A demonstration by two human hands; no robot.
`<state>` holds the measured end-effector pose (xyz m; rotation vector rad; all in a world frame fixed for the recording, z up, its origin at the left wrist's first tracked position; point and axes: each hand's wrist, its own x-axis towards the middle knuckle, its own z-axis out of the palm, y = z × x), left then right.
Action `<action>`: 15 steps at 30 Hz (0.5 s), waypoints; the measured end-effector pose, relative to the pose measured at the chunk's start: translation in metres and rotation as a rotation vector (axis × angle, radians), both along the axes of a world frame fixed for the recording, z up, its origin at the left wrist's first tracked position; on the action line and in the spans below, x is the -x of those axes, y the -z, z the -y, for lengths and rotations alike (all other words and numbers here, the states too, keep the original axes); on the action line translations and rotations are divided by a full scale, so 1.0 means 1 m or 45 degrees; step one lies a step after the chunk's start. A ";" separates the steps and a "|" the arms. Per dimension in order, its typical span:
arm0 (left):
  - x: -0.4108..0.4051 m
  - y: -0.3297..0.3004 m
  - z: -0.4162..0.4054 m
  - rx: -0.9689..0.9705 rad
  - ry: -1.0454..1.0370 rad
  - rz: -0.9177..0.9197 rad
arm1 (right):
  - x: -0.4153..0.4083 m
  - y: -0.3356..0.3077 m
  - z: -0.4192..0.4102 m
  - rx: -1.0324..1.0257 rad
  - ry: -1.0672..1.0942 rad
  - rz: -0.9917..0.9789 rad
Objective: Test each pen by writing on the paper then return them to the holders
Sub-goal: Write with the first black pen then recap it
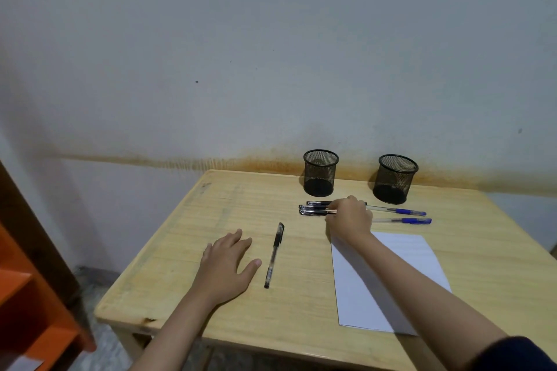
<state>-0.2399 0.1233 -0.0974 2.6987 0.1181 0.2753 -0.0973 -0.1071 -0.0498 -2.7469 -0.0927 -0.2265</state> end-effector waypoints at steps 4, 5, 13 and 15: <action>0.001 -0.002 0.000 0.011 0.003 -0.006 | -0.011 0.007 0.003 0.136 -0.042 0.041; 0.001 -0.002 0.000 0.014 0.001 -0.008 | -0.012 0.008 0.004 0.142 -0.054 0.048; 0.003 -0.011 0.003 0.062 -0.008 -0.046 | 0.006 -0.005 0.016 -0.005 -0.292 0.233; 0.005 -0.019 0.004 0.231 -0.035 -0.033 | 0.019 -0.014 0.023 -0.103 -0.437 0.207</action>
